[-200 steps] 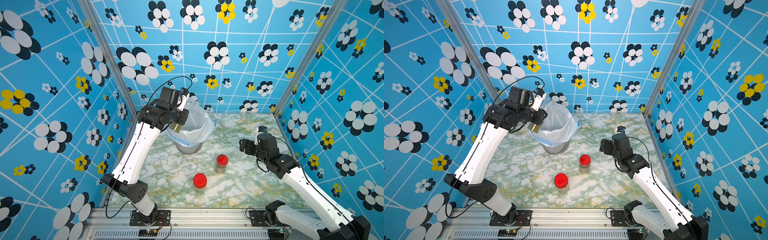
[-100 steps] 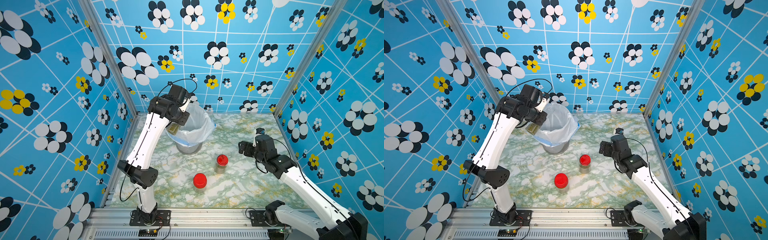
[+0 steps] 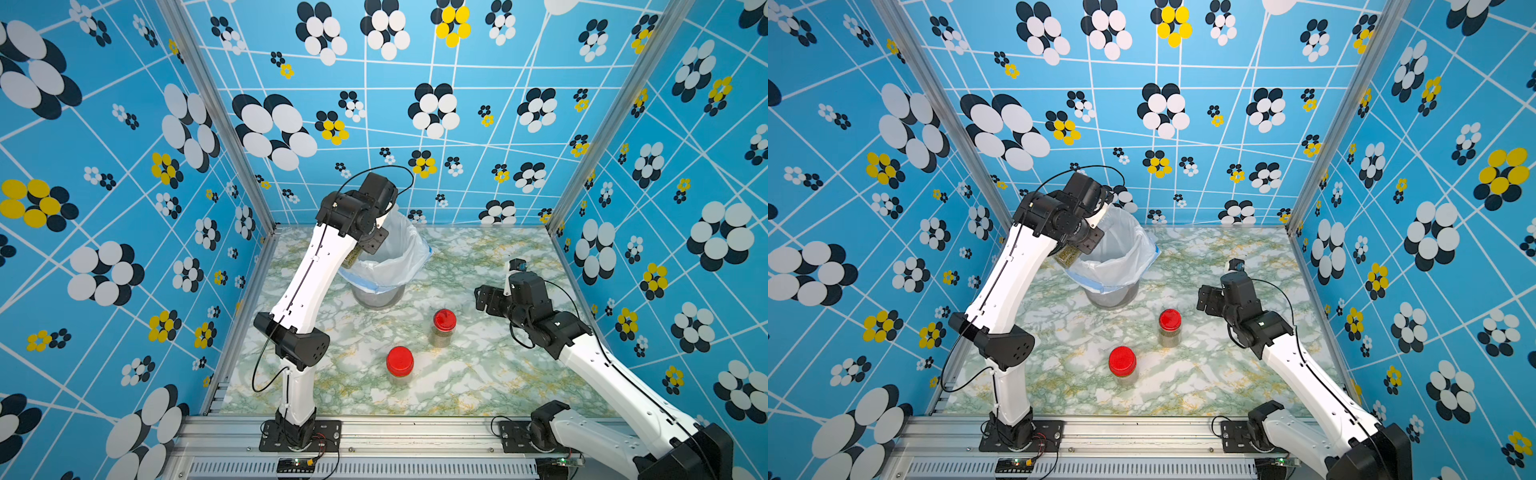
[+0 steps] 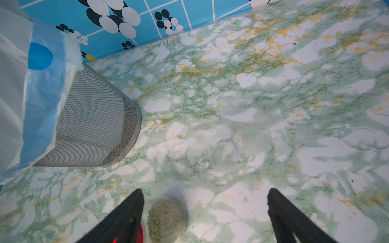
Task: Empty moldy mung beans from jars
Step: Pour the moldy mung beans from the jar into the trash bin.
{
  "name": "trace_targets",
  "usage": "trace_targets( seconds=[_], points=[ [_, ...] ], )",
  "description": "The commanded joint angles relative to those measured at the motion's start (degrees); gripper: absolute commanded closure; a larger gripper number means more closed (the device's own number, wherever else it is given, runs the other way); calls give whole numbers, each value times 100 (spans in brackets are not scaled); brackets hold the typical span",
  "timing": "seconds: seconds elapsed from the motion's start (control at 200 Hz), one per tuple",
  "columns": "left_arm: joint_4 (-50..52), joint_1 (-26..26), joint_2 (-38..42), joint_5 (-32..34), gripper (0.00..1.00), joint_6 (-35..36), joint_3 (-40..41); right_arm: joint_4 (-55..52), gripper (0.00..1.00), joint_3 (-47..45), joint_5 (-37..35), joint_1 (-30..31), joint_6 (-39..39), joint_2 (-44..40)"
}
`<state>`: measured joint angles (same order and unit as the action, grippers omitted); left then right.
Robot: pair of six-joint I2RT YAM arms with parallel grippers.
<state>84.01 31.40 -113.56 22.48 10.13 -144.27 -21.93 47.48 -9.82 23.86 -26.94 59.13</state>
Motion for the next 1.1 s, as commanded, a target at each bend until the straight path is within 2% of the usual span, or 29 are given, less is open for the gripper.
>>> trace_targets(
  seconds=[0.0,0.155,0.27,0.49,0.74,0.914,1.094],
  points=[
    [151,145,-126,797,83,190,-240,31,6,-81,157,-21,40,-93],
    [95,259,-287,1367,83,311,-322,23,7,-124,214,-21,0,-149],
    [-101,349,-307,2193,83,795,-53,22,7,-169,203,-23,-29,-206],
    [-242,385,29,2250,82,1285,389,10,7,-161,189,-21,-43,-179],
    [-319,468,225,2668,81,1693,810,32,7,-110,309,-21,-79,-106],
    [-722,620,60,3425,82,2296,1085,-6,7,-151,311,-17,-77,-162],
    [-1083,704,-86,3890,82,2916,1410,-89,8,-179,251,-24,-53,-260]
  ],
)
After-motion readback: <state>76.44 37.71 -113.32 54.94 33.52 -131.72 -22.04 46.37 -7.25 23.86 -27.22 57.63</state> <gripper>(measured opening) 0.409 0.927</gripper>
